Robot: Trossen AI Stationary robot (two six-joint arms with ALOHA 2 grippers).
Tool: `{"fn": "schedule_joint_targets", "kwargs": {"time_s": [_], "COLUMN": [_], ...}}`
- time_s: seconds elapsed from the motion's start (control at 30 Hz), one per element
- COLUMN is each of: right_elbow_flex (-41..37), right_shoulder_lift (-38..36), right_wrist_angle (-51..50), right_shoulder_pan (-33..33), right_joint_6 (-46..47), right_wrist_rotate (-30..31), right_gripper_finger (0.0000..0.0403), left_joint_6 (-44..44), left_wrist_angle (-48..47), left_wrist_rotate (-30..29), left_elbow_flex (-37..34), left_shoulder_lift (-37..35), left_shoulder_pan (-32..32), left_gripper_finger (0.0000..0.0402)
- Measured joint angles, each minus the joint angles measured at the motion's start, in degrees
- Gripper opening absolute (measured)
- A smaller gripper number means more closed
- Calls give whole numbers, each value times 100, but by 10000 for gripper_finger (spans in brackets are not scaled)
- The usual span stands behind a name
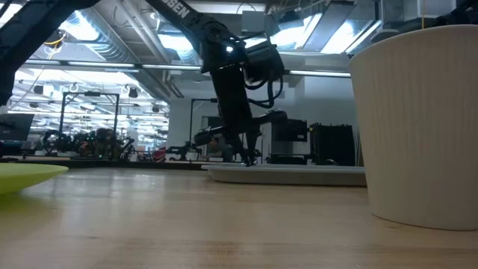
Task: Pick and place plate/cup/fork/spoon on tray
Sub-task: Put the black spoon on the light blue tray to the right of the light orange fork
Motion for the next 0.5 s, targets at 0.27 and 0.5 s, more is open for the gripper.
{"fn": "schedule_joint_targets", "kwargs": {"time_s": [0.27, 0.5], "right_elbow_flex": [0, 0], "right_shoulder_lift": [0, 0], "right_wrist_angle": [0, 0], "right_shoulder_pan": [0, 0], "right_joint_6": [9, 11], "right_wrist_rotate": [0, 0], "right_gripper_finger": [51, 51], "left_joint_6": [14, 15], "left_wrist_angle": [120, 345], "left_wrist_rotate": [-11, -15], "left_elbow_flex": [0, 0], "left_shoulder_lift": [0, -4], "left_shoulder_pan": [-23, -37], "left_gripper_finger": [17, 31]}}
